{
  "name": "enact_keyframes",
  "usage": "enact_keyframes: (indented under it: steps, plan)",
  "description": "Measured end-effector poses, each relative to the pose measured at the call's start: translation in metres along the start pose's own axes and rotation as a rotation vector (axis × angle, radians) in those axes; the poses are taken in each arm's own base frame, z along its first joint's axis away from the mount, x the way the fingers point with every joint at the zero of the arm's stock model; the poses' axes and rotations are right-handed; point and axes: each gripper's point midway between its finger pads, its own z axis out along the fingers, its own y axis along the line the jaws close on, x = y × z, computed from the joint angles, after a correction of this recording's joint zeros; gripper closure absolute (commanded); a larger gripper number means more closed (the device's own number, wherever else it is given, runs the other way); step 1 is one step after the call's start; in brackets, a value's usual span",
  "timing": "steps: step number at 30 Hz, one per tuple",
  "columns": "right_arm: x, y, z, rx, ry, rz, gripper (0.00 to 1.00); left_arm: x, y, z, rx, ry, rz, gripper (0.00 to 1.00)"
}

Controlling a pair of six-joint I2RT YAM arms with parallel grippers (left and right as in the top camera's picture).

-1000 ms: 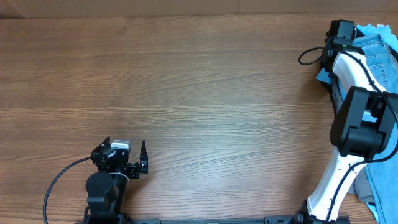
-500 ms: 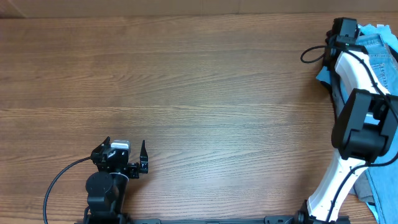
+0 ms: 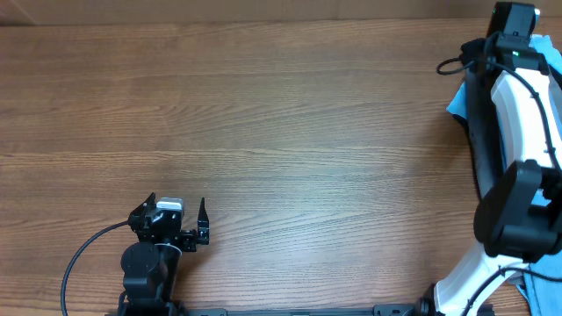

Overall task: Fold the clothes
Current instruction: 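Pull the jeans left and lay them flat on the table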

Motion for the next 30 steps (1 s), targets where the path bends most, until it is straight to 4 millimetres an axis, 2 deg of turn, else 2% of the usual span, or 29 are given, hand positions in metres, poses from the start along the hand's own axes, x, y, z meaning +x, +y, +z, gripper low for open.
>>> enact_keyframes:
  steps: [1,4,7,9,12,16,17,19,22,24,26,27,28,29,30]
  plan:
    - [-0.002,0.003,-0.005,-0.008,-0.008,-0.001,0.96,0.0,0.0,0.0,0.0,0.0,0.0,0.0]
    - [-0.018,0.034,-0.046,-0.076,-0.074,-0.023,0.96,0.0,0.0,0.0,0.0,0.0,0.0,0.0]
    - [-0.021,0.083,-0.104,-0.189,-0.128,-0.073,0.96,0.0,0.0,0.0,0.0,0.0,0.0,0.0]
    - [-0.018,0.113,-0.134,-0.264,-0.151,-0.092,0.96,0.0,0.0,0.0,0.0,0.0,0.0,0.0]
    - [0.008,0.189,-0.196,-0.487,-0.146,-0.124,0.96,0.0,0.0,0.0,0.0,0.0,0.0,0.0]
    - [0.04,0.265,-0.27,-0.766,-0.118,-0.117,0.96,0.0,0.0,0.0,0.0,0.0,0.0,0.0]
    - [0.048,0.288,-0.299,-0.871,-0.115,-0.103,0.96,0.0,0.0,0.0,0.0,0.0,0.0,0.0]
    - [0.064,0.319,-0.344,-1.024,-0.102,-0.093,0.96,0.0,0.0,0.0,0.0,0.0,0.0,0.0]
    - [0.092,0.352,-0.392,-1.183,-0.058,-0.099,0.96,0.0,0.0,0.0,0.0,0.0,0.0,0.0]
    - [0.116,0.375,-0.417,-1.279,-0.008,-0.111,0.93,0.0,0.0,0.0,0.0,0.0,0.0,0.0]
    - [0.134,0.389,-0.427,-1.329,0.037,-0.127,0.89,0.0,0.0,0.0,0.0,0.0,0.0,0.0]
    - [0.146,0.398,-0.431,-1.358,0.073,-0.136,0.86,0.0,0.0,0.0,0.0,0.0,0.0,0.0]
    - [0.151,0.4,-0.432,-1.369,0.094,-0.141,0.74,0.0,0.0,0.0,0.0,0.0,0.0,0.0]
    - [0.153,0.401,-0.434,-1.387,0.122,-0.133,0.39,0.0,0.0,0.0,0.0,0.0,0.0,0.0]
    - [0.152,0.402,-0.436,-1.4,0.125,-0.131,0.28,0.0,0.0,0.0,0.0,0.0,0.0,0.0]
